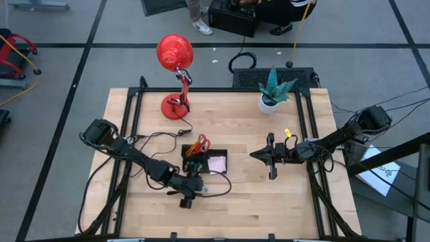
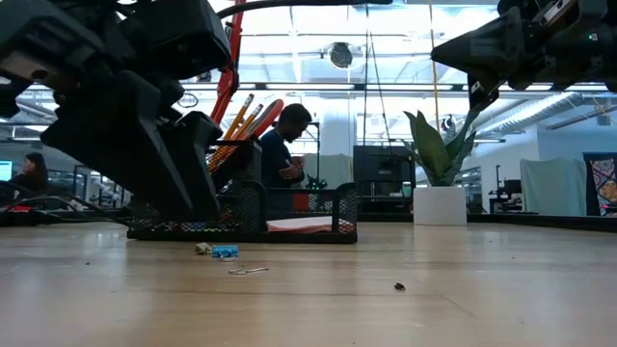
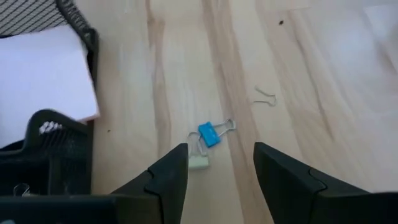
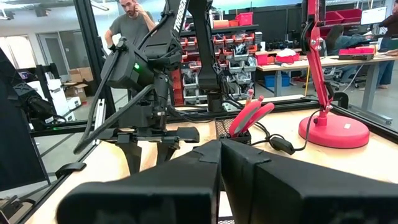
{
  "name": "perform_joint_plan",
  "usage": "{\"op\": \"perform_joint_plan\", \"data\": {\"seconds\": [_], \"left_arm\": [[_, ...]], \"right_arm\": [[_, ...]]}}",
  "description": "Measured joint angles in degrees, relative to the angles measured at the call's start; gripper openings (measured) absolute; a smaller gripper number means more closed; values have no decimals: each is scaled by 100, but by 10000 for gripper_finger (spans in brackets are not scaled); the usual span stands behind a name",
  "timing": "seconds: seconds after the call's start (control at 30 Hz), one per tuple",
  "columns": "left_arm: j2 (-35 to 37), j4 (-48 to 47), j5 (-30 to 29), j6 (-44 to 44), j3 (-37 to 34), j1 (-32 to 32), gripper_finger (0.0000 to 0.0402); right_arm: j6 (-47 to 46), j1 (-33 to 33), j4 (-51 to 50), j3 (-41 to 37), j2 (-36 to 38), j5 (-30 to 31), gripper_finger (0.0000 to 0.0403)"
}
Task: Pick and place office supplies into organizer
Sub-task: Put the green binder clip into the desk organizer
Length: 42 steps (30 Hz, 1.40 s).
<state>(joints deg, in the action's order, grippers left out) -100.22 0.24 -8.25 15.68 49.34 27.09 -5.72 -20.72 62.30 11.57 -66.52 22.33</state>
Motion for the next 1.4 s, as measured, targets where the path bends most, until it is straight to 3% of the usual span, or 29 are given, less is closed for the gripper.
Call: {"op": "perform_joint_plan", "data": {"seconds": [0.97,1.4], "left_arm": [[-470,10,-269,308,20,-43,185],[-479,8,-248,263,11,-6,51]], "right_arm": [[-26,0,48,-2,-2,2,4],[-26,0,48,-2,-2,2,4]]}}
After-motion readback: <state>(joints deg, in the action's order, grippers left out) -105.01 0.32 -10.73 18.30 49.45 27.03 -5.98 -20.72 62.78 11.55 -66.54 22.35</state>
